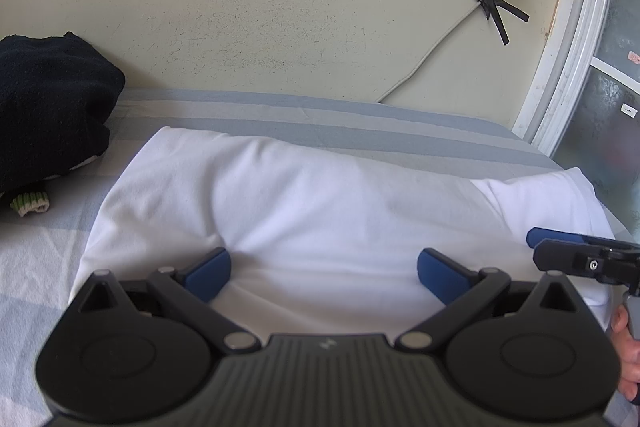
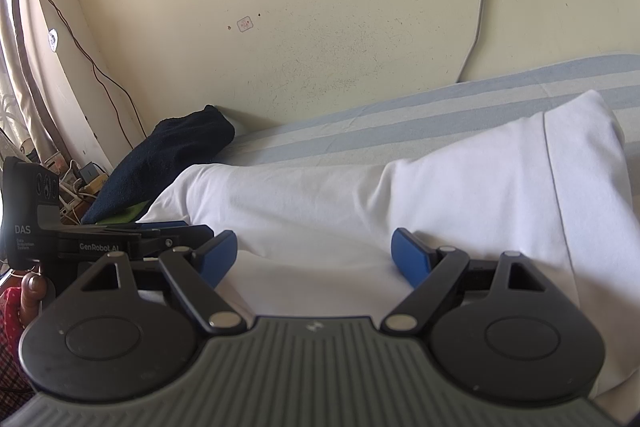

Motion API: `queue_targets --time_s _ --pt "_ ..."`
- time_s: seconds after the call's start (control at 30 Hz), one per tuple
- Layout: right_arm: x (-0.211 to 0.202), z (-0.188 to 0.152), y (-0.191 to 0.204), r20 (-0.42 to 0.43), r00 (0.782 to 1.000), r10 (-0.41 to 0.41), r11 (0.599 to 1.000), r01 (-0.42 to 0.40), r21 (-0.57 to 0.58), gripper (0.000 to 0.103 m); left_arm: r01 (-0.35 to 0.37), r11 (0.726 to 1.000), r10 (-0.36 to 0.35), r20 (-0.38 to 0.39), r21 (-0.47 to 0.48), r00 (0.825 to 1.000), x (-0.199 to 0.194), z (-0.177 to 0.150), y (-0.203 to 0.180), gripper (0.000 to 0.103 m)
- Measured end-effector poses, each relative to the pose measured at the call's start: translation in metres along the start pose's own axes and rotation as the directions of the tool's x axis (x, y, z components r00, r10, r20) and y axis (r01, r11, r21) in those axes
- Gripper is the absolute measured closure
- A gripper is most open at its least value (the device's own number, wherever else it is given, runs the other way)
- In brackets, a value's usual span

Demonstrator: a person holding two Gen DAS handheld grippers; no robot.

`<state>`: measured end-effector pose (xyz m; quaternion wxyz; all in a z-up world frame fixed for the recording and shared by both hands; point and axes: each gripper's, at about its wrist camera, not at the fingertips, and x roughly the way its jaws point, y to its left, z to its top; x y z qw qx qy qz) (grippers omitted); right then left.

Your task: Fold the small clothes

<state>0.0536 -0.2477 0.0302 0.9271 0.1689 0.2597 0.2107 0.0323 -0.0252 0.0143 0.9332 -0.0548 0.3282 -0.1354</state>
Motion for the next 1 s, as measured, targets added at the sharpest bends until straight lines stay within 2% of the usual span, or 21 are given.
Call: queue_targets --time_s 1.0 --pt "0.0001 -0.0001 -0.0007 0.001 1.0 0.0 1.0 0.0 0.002 0.016 0.0 1.0 0.0 0.0 0.0 1.0 0.0002 -0.0002 -0.0005 0.0"
